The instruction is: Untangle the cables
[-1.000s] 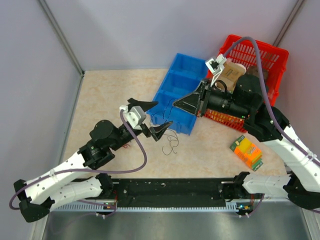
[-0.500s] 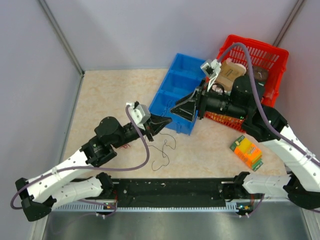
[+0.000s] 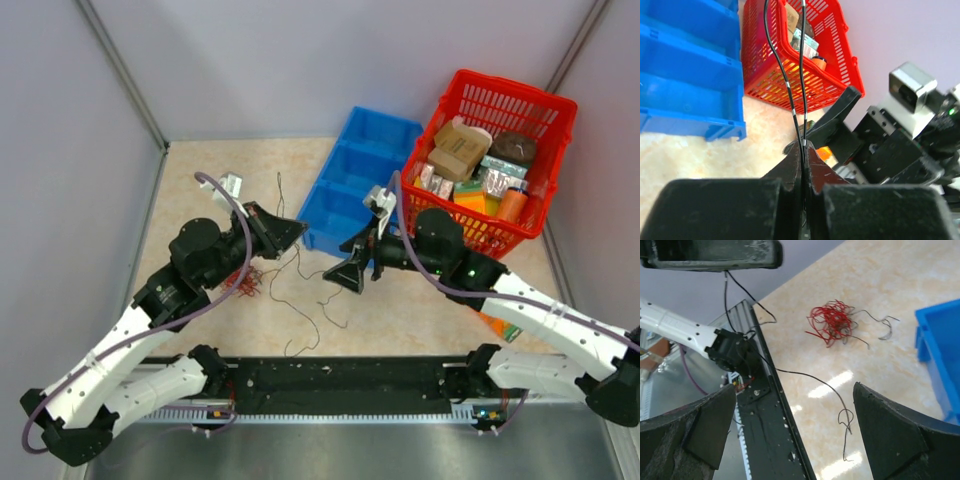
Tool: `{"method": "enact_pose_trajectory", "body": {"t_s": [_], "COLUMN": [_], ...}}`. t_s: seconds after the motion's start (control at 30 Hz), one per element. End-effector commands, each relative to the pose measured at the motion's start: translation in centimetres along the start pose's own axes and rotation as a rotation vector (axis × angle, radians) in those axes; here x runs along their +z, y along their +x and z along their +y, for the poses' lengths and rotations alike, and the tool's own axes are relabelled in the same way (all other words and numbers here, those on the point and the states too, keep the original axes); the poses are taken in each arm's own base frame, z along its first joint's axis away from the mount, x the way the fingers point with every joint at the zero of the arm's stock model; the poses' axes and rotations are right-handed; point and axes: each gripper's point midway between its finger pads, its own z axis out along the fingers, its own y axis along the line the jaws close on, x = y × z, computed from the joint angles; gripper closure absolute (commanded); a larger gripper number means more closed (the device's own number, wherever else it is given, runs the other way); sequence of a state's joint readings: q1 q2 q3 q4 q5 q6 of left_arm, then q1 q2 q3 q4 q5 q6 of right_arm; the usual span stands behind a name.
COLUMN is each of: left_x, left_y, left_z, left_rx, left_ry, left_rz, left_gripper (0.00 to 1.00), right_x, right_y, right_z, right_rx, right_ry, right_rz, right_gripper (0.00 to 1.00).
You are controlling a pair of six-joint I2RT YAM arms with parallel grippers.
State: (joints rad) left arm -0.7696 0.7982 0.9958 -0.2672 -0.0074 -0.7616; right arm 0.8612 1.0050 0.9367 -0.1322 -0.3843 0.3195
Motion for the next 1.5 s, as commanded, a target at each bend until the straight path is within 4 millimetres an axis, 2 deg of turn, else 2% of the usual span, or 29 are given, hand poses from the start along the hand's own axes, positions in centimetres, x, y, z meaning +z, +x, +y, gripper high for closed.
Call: {"method": "enact_pose_trajectory", "body": {"t_s": [0.0,0.07,0.2,0.3,0.43,0.53,0.67,0.77,0.8,0.87,0.93,0.97,1.03,1.07,1.13,1.17,1.23,1.4,1.47], "left_x": [-1.1,-0.9,-0.4,-0.2,-0.3,-0.5,-0.6,-0.5,-0.4,-0.5,-1.3,-1.9,-3.2,-4.0,-5.5,-6.2,-7.6,-10.7,-11.5], "left_y": [-2.0,-2.0,-1.5,-1.4,-1.5,-1.9,-2.1,-1.9,-1.9,-2.1,-2.9,-3.3,-4.1,-4.5,-5.2,-5.4,-5.8,-6.0,-5.8], "left_z": [-2.3,-2.6,-2.7,-2.8,-2.5,-2.9,-3.2,-2.8,-2.5,-1.6,0.1,1.1,3.6,4.3,5.2,5.6,6.3,7.8,8.1], "left_rx": [-0.226,-0.273,-0.348,-0.389,-0.416,-0.417,-0.416,-0.416,-0.417,-0.404,-0.349,-0.325,-0.298,-0.283,-0.221,-0.188,-0.130,-0.050,-0.042], "left_ry": [0.066,0.085,0.112,0.142,0.147,0.165,0.176,0.166,0.159,0.127,0.056,0.015,-0.078,-0.104,-0.134,-0.154,-0.199,-0.292,-0.296], "left_rz": [-0.041,-0.034,-0.002,0.006,0.003,-0.001,0.002,0.003,0.001,-0.031,-0.111,-0.155,-0.262,-0.308,-0.371,-0.390,-0.416,-0.456,-0.465], "left_gripper": [1.00,1.00,1.00,1.00,1.00,1.00,1.00,1.00,1.00,1.00,1.00,0.92,0.50,0.38,0.07,0.03,0.03,0.12,0.14], "right_x": [1.9,2.9,3.5,3.9,4.7,5.2,5.6,5.3,5.1,4.7,4.8,4.6,4.5,4.3,4.3,4.4,4.1,4.0,4.1], "right_y": [-6.7,-7.2,-7.5,-7.6,-7.2,-6.9,-6.6,-6.9,-7.1,-7.4,-7.8,-8.2,-9.0,-10.1,-11.9,-12.7,-15.5,-21.4,-22.7], "right_z": [6.0,6.1,6.9,7.4,6.5,5.2,5.3,6.3,6.5,6.7,5.2,4.3,3.0,2.3,1.1,0.5,0.2,-2.1,-4.0], "right_rx": [-0.063,-0.069,-0.084,-0.093,-0.100,-0.118,-0.132,-0.112,-0.099,-0.083,-0.047,-0.043,-0.042,-0.040,-0.044,-0.045,-0.064,-0.076,-0.041], "right_ry": [-0.203,-0.190,-0.249,-0.287,-0.246,-0.185,-0.198,-0.246,-0.255,-0.258,-0.152,-0.103,-0.041,-0.019,0.002,0.019,0.026,0.132,0.211], "right_rz": [-0.279,-0.308,-0.336,-0.336,-0.325,-0.316,-0.295,-0.309,-0.318,-0.327,-0.317,-0.316,-0.317,-0.319,-0.324,-0.326,-0.358,-0.429,-0.441], "right_gripper": [0.02,0.05,0.10,0.19,0.32,0.37,0.60,0.88,1.00,1.00,1.00,1.00,1.00,1.00,1.00,1.00,1.00,1.00,1.00]}}
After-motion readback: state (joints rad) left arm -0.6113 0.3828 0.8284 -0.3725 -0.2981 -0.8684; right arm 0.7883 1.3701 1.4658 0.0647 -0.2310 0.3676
